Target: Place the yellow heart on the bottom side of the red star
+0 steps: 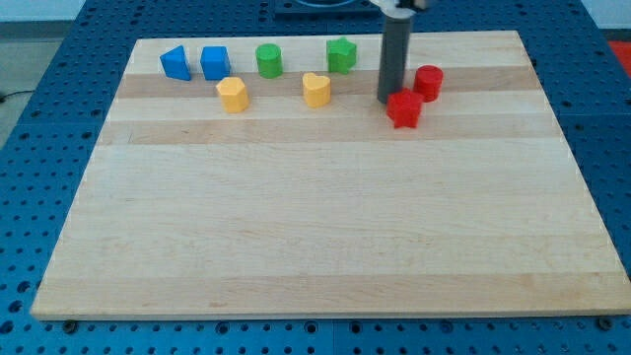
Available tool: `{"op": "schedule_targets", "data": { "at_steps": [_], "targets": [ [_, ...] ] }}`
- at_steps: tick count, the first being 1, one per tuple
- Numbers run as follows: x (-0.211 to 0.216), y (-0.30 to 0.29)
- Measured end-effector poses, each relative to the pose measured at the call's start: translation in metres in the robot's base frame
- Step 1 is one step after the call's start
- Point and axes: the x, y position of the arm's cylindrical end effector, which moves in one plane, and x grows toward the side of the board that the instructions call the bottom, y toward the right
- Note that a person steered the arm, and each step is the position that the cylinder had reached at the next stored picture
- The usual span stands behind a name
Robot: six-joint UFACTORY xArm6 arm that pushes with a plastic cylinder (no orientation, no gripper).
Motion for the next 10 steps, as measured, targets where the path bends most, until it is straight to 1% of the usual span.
{"op": "schedule_targets", "data": {
  "at_steps": [1,2,3,4,5,6,7,9,10],
  "targets": [
    [0.031,0.004],
    [0.021,-0.005],
    [0.021,-0.021],
    [-0.022,-0.005],
    [-0.070,-0.018],
    [-0.085,-0.070],
    [-0.036,-0.118],
    [0.017,-0.118],
    [-0.001,-0.155]
  ]
}}
